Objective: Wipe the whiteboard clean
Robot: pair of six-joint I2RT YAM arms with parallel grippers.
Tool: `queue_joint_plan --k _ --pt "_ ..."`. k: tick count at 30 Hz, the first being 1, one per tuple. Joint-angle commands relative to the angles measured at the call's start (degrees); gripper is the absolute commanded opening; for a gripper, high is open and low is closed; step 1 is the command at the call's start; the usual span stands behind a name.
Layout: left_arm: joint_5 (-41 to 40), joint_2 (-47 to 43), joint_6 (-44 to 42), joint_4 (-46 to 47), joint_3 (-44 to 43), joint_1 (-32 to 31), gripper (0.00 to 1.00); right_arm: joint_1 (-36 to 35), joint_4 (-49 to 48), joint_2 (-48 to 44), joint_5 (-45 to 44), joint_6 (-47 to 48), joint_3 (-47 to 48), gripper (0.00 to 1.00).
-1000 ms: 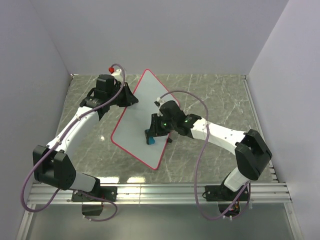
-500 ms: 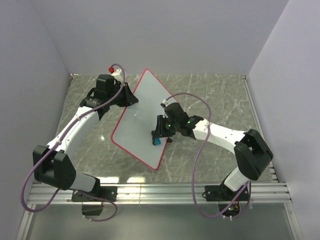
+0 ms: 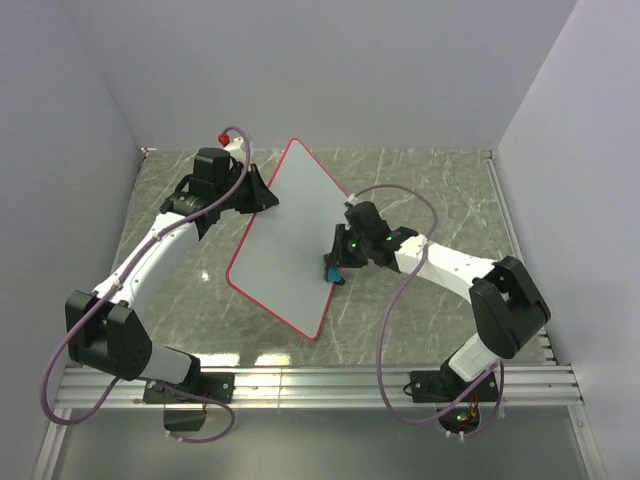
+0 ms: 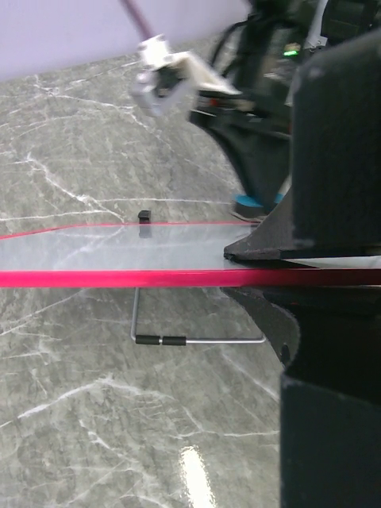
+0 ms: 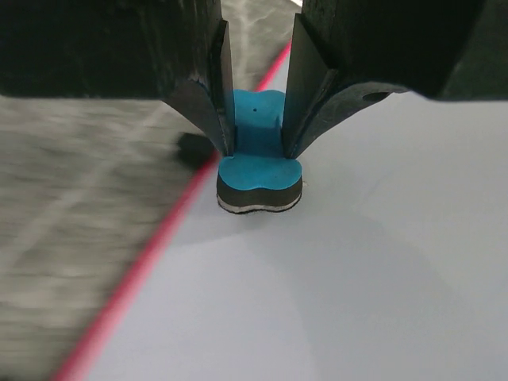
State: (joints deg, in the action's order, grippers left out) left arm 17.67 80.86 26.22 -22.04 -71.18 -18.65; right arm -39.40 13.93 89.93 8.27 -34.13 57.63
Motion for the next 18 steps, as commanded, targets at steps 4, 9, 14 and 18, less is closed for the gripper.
queue_joint_plan --k 4,9,14,18 --pt "3.95 1.85 -1.87 -10.74 1.74 -3.58 0.0 8.18 6.36 2.09 -8.18 -0.06 2.83 0.0" --pt "3.42 1.23 -1.17 -10.3 1.74 -3.58 0.0 9.86 10.75 1.74 -13.09 1.43 8.01 0.0" --pt "1.93 0.0 0.15 -9.86 2.79 -3.58 0.0 13.37 16.46 3.58 -18.81 -0.93 10.14 0.0" --pt "0.09 -1.14 0.94 -9.86 3.59 -3.58 0.0 16.54 19.2 4.73 -23.9 -2.34 9.18 0.0"
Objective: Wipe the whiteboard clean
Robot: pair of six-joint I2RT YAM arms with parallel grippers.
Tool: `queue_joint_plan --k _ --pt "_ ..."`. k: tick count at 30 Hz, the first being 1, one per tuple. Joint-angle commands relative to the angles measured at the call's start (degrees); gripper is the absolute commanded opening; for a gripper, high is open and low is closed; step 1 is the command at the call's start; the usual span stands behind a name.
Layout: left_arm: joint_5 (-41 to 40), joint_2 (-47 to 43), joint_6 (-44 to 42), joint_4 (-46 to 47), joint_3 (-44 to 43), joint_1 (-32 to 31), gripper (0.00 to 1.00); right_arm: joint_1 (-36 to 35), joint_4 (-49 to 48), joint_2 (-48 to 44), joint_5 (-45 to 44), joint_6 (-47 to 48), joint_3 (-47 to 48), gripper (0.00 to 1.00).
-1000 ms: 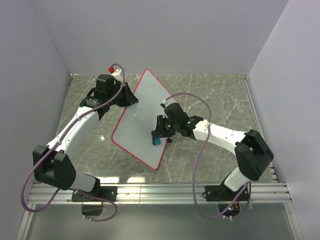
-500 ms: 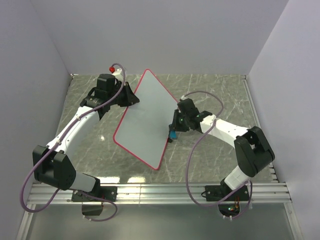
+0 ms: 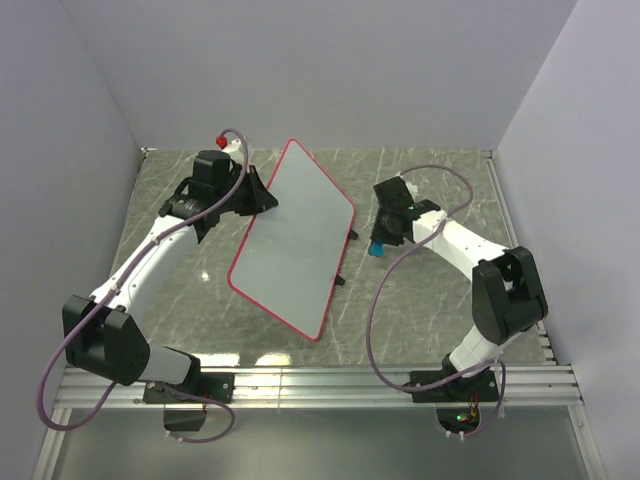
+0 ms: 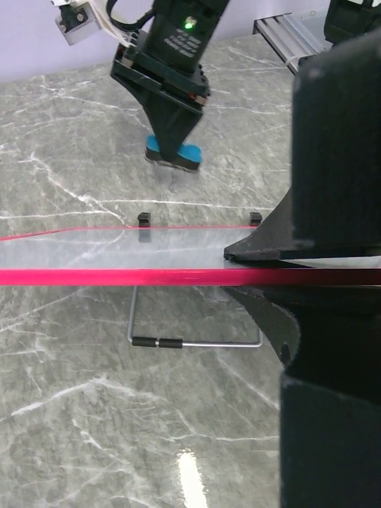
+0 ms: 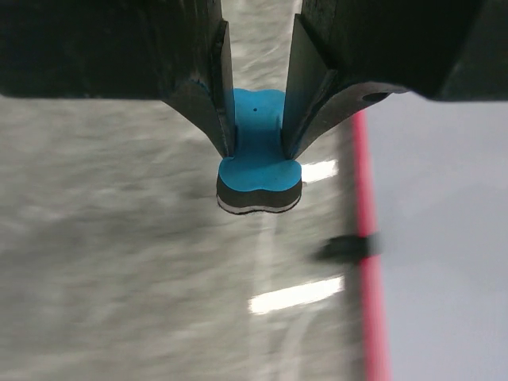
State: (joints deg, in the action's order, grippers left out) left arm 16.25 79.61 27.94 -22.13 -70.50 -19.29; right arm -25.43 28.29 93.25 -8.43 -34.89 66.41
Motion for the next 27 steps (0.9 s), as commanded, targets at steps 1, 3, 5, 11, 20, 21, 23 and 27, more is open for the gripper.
queue_joint_plan --k 1,3,5,11,20,21,23,27 --pt "1.16 -0.25 -0.26 -9.77 3.09 -2.95 0.01 3.19 5.36 1.58 -8.09 -1.75 0.12 0.0" --pt "-0.16 -0.69 0.27 -9.69 3.53 -2.95 0.06 5.2 6.6 2.63 -9.15 -1.76 -0.66 0.0" --pt "-0.78 -1.39 0.79 -9.34 4.05 -2.95 0.13 6.27 6.78 3.95 -9.24 -1.23 -1.54 0.0" --pt "-3.33 -1.83 1.41 -9.25 3.62 -2.86 0.34 7.33 5.9 5.88 -6.44 -0.61 -3.04 0.01" --pt "-4.47 -1.21 0.8 -10.56 0.45 -2.25 0.56 7.41 6.86 6.85 -3.7 -0.97 -1.38 0.7" --pt "-4.47 -1.3 0.8 -10.65 0.19 -2.16 0.57 7.33 7.04 6.94 -3.96 -0.88 -1.2 0.75" --pt "-4.56 -1.74 0.53 -10.91 -0.69 -1.81 0.58 7.41 7.39 6.68 -4.23 -0.53 -0.85 0.81" --pt "-5.0 -2.09 -0.08 -12.58 -2.36 -1.19 0.62 7.33 7.92 6.59 -4.76 -0.26 -0.41 0.83"
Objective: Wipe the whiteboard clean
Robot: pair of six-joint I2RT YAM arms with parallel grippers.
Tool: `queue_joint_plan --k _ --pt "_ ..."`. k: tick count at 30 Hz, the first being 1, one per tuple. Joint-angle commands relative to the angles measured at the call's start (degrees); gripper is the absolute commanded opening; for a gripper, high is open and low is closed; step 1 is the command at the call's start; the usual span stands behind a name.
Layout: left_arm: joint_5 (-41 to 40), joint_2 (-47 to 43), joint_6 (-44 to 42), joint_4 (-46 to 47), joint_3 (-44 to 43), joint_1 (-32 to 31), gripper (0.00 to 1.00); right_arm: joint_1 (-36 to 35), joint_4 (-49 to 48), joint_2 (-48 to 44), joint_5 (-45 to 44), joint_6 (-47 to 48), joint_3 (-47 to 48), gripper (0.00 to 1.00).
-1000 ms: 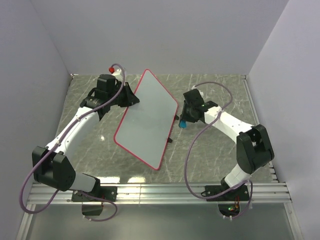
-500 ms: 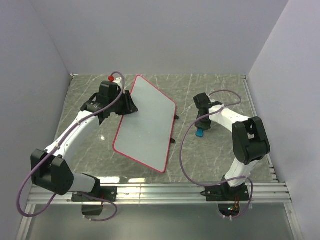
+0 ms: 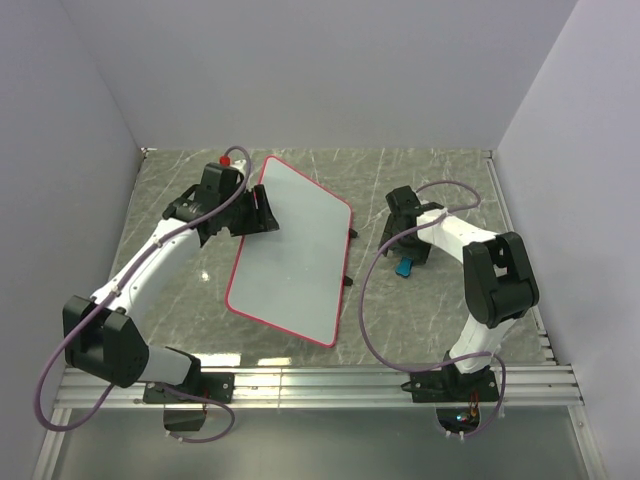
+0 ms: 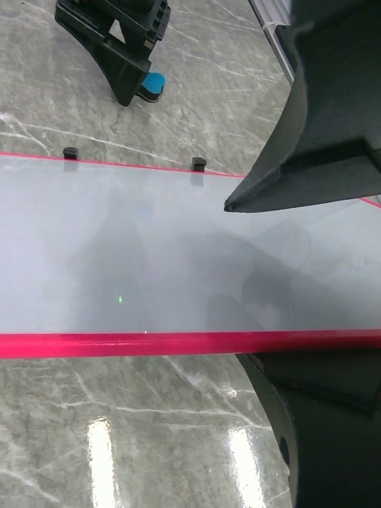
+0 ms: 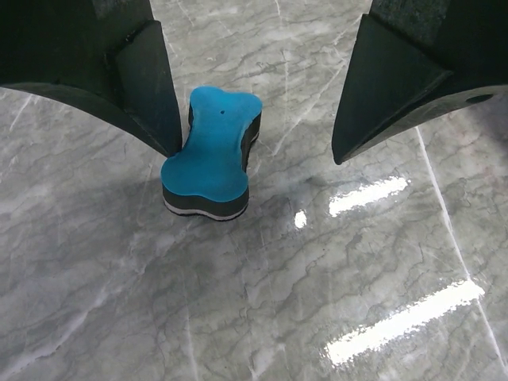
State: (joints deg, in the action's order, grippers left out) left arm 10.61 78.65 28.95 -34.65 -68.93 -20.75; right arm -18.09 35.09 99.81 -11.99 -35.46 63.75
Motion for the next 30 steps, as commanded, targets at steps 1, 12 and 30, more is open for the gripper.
queue_joint_plan --k 1,12,30 --pt "0.73 -1.39 -1.35 -0.15 -4.37 0.54 0.62 0.07 1.21 -0.05 -1.28 0.39 2.35 0.83" --pt "-1.73 -3.59 -2.93 -1.47 -3.5 3.0 0.69 -0.1 3.23 0.12 -1.81 1.36 5.07 0.93" --pt "-7.6 -8.16 -3.37 -4.27 -5.51 4.58 0.7 1.83 0.86 -6.53 9.96 0.91 4.37 1.0"
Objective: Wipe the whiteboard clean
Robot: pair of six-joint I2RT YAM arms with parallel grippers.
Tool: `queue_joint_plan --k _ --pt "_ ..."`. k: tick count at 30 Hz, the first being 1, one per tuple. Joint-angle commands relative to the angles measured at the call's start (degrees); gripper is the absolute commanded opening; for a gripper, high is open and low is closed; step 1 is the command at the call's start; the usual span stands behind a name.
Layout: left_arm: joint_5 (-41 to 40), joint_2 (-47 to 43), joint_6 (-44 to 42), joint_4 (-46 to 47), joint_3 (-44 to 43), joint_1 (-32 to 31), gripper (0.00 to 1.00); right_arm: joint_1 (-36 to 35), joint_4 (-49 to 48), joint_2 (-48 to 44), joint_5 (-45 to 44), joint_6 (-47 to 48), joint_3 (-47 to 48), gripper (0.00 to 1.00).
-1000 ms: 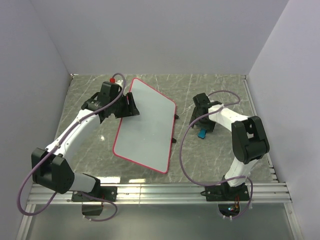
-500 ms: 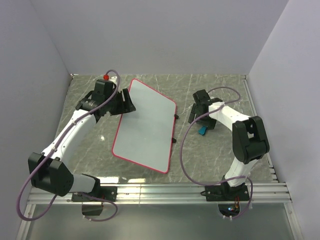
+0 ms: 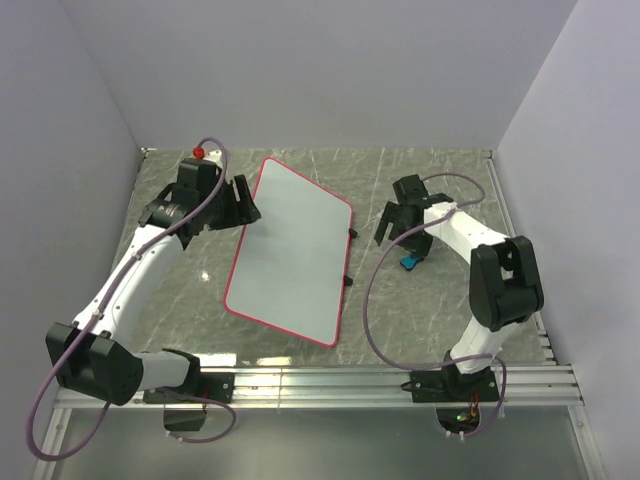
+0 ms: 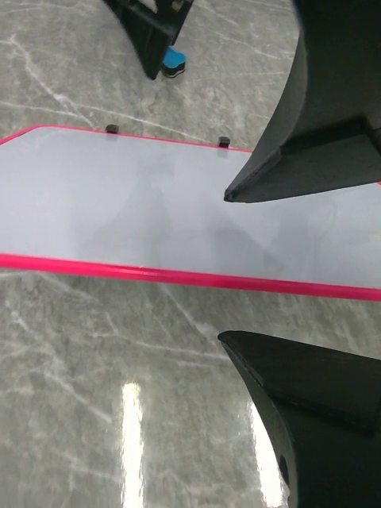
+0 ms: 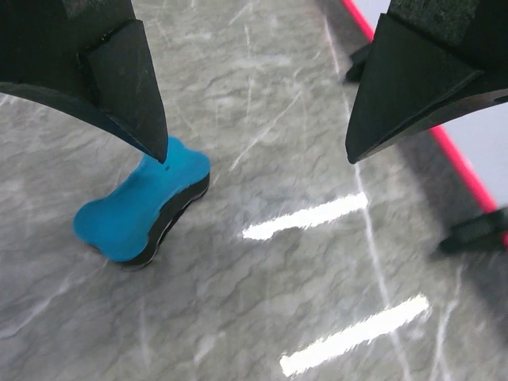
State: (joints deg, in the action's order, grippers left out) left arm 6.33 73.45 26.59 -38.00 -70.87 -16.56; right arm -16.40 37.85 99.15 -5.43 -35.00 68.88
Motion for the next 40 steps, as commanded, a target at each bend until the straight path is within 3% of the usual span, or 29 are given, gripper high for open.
queue_joint_plan --k 1,7,10,16,23,40 --pt "-4.73 -3.4 -0.93 -1.29 -3.83 0.56 0.71 0.23 -2.77 -7.29 4.02 1.16 -0.68 1.0" --pt "-12.03 -7.61 0.92 -2.61 -4.19 1.61 0.75 -0.38 -6.55 -21.18 14.03 4.94 0.64 1.0" --pt "-17.64 -10.6 2.85 -4.97 -4.8 2.31 0.83 -0.3 -8.83 -28.65 20.45 6.44 0.64 1.0" --pt "-25.39 -17.8 5.75 -11.48 -6.47 2.93 1.0 -0.38 -6.12 -38.59 18.45 6.53 0.47 1.0" --pt "-21.1 -28.0 3.03 -11.22 -4.54 2.93 0.99 -0.3 -9.28 -46.5 19.14 6.0 -3.49 1.0" --pt "-20.39 -28.63 0.66 -13.95 -6.47 2.93 0.99 -0.38 -11.74 -49.58 20.99 5.21 -3.49 1.0"
